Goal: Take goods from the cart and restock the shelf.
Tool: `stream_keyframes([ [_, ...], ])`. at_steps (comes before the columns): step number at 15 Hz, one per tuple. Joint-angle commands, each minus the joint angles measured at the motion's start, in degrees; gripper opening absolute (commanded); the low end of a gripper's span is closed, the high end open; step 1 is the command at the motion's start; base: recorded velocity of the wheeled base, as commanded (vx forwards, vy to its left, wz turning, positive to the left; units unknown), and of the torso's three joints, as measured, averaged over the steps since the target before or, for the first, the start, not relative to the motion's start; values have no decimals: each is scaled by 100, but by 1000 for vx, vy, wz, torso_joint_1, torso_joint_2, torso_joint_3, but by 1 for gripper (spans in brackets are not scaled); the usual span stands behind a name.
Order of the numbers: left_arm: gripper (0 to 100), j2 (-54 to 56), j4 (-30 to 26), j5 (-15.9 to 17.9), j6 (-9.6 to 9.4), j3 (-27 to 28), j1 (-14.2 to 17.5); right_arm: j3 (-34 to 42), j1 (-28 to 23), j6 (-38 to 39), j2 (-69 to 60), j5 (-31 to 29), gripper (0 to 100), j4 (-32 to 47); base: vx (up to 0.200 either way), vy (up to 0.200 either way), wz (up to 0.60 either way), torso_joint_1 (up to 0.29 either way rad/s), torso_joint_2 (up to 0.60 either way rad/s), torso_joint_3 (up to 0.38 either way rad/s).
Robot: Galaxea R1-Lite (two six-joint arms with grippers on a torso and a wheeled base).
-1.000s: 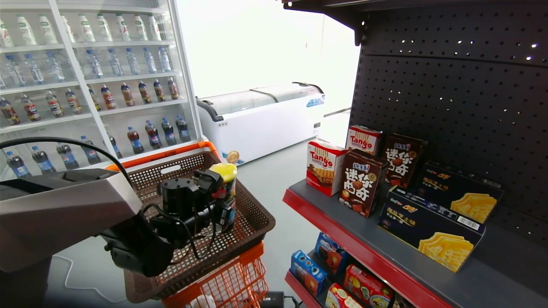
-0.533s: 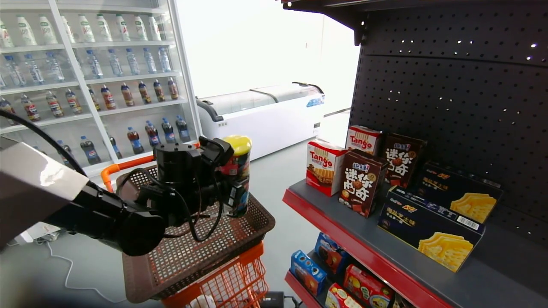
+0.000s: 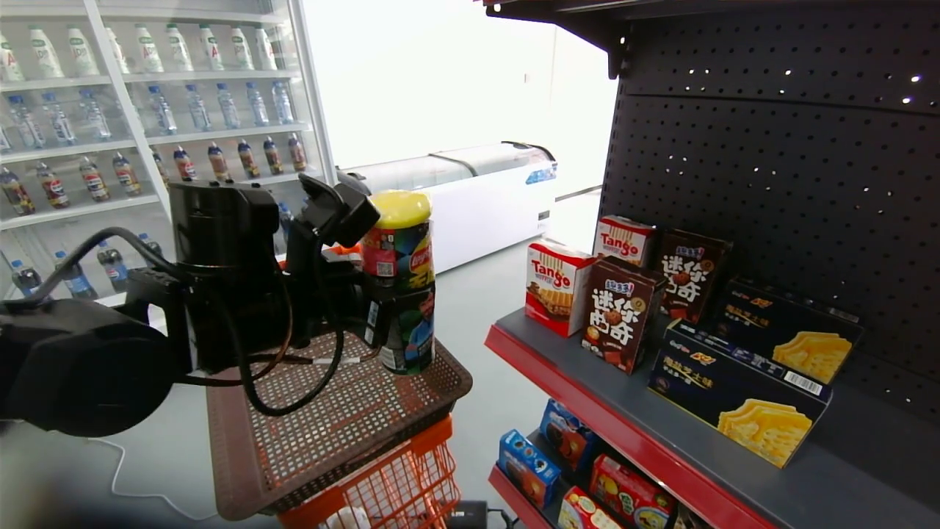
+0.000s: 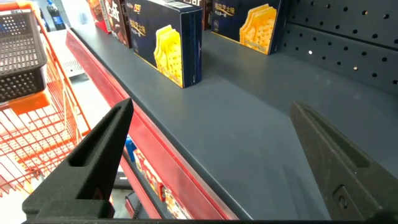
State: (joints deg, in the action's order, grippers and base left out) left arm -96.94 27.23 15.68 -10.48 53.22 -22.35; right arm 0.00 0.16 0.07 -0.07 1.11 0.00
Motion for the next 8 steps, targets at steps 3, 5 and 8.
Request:
stream_keyframes([
  [3,0,835,-315,32,662,-58,-253,0,2,1,7,3,100,0,0,0,0,0,0,0],
  [5,0,949,-368,216,706,-216,-253,0,2,1,7,3,100,0,0,0,0,0,0,0],
  [8,0,1494,-438,498,688,-576,-323,0,2,1,7,3,100,0,0,0,0,0,0,0],
])
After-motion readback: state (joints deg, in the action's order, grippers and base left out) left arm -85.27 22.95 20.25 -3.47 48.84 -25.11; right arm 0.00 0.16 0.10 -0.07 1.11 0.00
